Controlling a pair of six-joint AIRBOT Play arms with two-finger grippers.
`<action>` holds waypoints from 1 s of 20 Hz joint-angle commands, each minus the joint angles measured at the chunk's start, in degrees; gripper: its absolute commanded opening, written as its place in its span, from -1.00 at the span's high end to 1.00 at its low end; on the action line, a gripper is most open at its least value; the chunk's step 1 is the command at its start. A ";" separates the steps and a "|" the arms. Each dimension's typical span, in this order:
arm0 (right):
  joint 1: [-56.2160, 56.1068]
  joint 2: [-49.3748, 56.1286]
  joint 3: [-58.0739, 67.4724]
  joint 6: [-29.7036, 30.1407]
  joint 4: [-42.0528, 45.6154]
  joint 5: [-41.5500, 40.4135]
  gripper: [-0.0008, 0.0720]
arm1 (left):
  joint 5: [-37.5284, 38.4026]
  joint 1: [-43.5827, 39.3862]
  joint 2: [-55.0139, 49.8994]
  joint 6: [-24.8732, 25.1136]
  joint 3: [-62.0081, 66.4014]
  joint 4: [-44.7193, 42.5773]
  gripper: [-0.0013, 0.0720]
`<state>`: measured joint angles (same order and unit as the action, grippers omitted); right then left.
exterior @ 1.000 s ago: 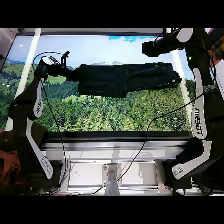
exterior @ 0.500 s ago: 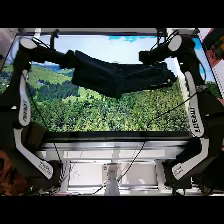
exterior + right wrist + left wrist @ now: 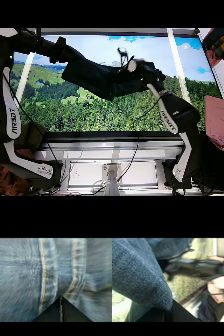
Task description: Fold the clothes and pants, and hang the long-sleeved shirts on hangers.
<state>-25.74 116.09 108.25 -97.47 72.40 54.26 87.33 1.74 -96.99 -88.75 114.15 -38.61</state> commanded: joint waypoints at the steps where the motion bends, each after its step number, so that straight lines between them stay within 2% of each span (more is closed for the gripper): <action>1: -4.02 3.87 -0.04 -3.69 -3.17 -1.40 0.84 | -0.81 -0.98 1.07 -1.31 0.04 2.69 0.92; 6: -8.83 4.52 0.37 -3.30 -9.60 -4.33 0.84 | -6.21 -6.60 -0.52 -1.27 0.02 2.69 0.91; 10: -12.28 4.37 1.70 -0.42 -7.98 -2.93 0.84 | -8.37 -11.26 -4.15 -1.27 0.02 2.67 0.91; 15: -7.13 3.69 1.75 -1.22 -5.44 5.79 0.83 | -18.10 -12.83 -6.86 -1.27 0.02 2.67 0.92; 20: -0.02 -0.63 1.73 1.68 3.58 16.00 0.83 | -19.04 -11.72 -7.19 -1.27 0.02 0.07 0.92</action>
<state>-29.28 117.51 109.93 -97.56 70.72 63.48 69.87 -10.31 -103.77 -90.04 114.15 -37.06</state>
